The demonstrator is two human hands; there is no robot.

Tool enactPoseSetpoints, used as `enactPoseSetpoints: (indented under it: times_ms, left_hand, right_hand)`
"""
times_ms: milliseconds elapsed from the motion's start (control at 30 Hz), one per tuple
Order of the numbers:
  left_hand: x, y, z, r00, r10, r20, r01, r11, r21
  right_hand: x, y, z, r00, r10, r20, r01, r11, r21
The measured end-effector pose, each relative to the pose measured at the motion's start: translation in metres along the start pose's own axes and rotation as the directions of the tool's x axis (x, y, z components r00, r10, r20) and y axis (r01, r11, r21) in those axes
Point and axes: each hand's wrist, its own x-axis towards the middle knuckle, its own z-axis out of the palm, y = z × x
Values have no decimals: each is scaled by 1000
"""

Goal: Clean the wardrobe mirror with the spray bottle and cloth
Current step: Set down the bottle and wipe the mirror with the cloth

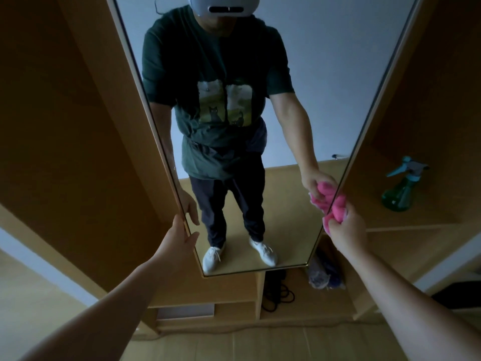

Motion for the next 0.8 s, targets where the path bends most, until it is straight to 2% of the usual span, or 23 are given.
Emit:
enactPoseSetpoints:
  times_ms: [367,800]
  left_hand:
    - [2,-14,17,999,-31,15,31,999,-17]
    - [4,-16,39,983,-178,-41,172,978,-117]
  right_hand:
    - [-4,38,20,996,82,22,-81,996,-35]
    - [-12,81,27,996,28,85,-22,998,-66]
